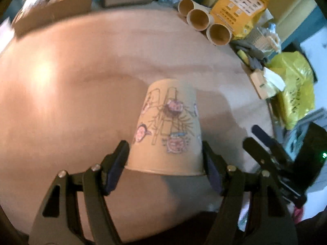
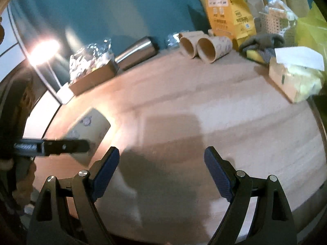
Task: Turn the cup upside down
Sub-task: 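Lift the cup with the left tool while the right tool approaches it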
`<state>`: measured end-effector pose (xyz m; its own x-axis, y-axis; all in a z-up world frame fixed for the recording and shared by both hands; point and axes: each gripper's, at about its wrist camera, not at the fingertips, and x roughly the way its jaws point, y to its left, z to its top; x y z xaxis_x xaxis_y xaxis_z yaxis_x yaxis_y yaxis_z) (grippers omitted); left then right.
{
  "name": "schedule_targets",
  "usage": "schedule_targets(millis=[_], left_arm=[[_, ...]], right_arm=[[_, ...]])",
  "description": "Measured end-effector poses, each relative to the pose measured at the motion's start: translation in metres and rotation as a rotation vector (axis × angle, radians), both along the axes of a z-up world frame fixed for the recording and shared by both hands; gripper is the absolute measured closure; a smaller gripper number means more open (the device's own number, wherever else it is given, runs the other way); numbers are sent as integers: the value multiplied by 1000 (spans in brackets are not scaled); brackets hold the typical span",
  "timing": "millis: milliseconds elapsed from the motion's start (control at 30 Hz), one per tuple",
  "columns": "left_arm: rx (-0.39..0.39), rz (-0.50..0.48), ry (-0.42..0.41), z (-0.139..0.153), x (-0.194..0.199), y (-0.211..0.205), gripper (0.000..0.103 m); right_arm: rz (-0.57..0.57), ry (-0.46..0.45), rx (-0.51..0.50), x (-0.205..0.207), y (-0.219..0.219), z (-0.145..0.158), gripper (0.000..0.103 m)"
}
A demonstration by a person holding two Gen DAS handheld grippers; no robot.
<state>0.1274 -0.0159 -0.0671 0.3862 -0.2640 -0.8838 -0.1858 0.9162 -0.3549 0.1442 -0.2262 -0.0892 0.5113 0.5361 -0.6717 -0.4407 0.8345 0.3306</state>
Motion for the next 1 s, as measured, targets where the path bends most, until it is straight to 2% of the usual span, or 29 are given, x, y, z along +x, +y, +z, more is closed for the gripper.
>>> schedule_targets(millis=[100, 233, 500, 833, 1000], left_arm=[[-111, 54, 17, -8, -26, 0, 32], [-142, 106, 24, -20, -45, -4, 32], [-144, 121, 25, -29, -48, -4, 31], [-152, 84, 22, -28, -51, 2, 29], [-135, 70, -1, -23, -54, 0, 19]], right_arm=[[36, 8, -16, -13, 4, -2, 16], [75, 22, -22, -20, 11, -2, 16], [77, 24, -35, -19, 13, 0, 16], [70, 28, -48, -22, 17, 1, 16], [78, 25, -57, -23, 23, 4, 16]])
